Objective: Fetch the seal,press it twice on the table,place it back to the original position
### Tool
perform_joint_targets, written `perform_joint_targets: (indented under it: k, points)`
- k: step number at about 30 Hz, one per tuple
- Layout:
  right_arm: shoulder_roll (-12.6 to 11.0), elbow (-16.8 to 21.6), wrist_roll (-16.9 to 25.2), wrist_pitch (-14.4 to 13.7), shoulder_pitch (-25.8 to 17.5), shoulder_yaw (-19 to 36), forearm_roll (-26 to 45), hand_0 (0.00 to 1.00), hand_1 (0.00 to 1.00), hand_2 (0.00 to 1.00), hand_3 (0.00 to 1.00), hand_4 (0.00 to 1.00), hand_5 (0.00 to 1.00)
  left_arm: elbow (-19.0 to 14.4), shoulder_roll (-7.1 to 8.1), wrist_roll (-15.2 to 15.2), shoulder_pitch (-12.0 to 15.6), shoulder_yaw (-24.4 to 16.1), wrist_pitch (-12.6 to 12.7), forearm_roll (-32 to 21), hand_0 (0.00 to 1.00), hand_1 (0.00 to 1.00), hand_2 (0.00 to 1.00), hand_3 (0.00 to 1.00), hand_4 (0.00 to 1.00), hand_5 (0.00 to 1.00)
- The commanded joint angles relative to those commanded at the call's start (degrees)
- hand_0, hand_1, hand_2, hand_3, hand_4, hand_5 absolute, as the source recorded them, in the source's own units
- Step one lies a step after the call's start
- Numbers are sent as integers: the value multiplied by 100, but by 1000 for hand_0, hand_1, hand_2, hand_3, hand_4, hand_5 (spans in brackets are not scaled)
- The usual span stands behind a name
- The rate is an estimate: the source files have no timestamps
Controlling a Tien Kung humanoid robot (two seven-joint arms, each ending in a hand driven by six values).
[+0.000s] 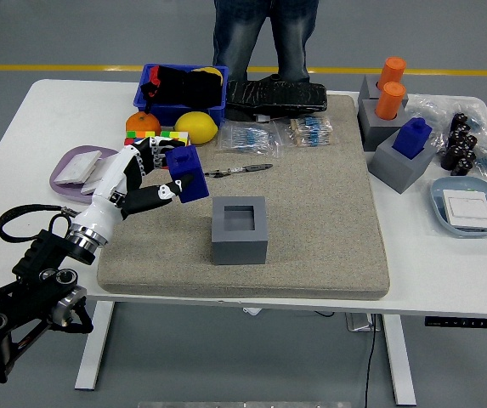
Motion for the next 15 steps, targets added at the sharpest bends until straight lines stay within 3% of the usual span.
perform_joint_targets:
  k: [7, 9, 15]
  points:
    - [2, -2, -3, 2, -3, -3, -5, 800, 707, 677, 675, 848, 482, -100, -98, 25, -264, 400, -39, -221, 627, 442, 470, 610, 641, 2]
    - [3, -10, -4, 1, -9, -5, -9, 799, 707, 677, 675, 848, 482, -86, -168, 64, -422, 704, -96, -341, 625, 442, 471, 610, 642, 2]
    - [5, -4, -4, 6, 3, -11, -10, 799, 707, 677, 675, 848, 482, -89, -219, 86, -564, 954, -118, -416, 625, 442, 471, 610, 642, 2]
